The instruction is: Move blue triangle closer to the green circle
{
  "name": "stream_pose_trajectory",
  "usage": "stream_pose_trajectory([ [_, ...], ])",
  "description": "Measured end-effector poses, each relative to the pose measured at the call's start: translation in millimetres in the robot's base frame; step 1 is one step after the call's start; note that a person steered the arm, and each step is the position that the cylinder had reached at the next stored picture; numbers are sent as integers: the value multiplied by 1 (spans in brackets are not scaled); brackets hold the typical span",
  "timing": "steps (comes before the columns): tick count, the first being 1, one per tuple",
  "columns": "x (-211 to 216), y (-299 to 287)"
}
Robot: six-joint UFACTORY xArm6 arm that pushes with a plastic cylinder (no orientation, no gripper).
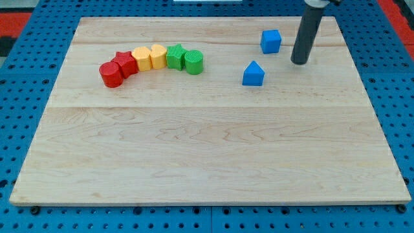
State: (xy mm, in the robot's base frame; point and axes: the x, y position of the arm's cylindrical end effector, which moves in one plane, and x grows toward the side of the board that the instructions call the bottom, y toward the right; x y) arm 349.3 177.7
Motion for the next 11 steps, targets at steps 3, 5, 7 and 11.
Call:
stream_pose_trajectory([
  [3, 44, -73],
  [5, 44, -97],
  [7, 38, -131],
  [11, 31, -90],
])
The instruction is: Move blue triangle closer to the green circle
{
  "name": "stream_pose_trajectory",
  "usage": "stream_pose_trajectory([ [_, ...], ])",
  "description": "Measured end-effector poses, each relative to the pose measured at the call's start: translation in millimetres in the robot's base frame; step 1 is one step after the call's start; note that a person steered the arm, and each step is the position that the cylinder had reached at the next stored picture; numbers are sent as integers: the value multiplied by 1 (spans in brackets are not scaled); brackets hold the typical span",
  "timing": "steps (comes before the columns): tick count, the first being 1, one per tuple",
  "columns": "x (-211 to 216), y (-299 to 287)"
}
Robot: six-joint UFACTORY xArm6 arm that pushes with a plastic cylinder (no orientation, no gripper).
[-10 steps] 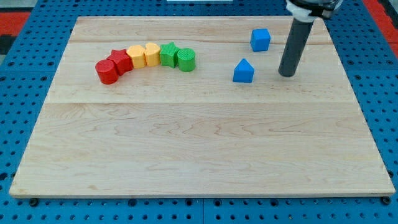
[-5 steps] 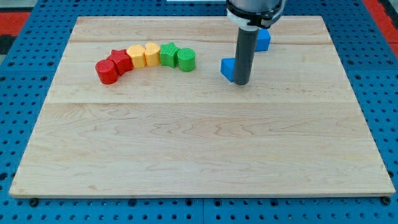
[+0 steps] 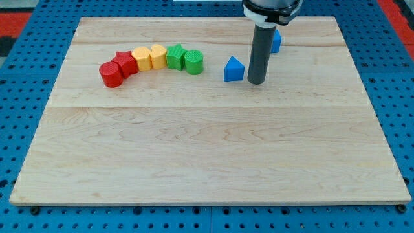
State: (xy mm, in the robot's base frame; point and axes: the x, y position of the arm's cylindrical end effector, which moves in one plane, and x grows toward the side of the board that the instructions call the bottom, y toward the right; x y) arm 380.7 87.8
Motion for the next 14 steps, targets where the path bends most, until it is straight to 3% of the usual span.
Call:
stream_pose_trajectory([
  [3, -1, -28],
  [4, -10, 12],
  [5, -21, 11],
  [7, -21, -37],
  [14, -48, -57],
])
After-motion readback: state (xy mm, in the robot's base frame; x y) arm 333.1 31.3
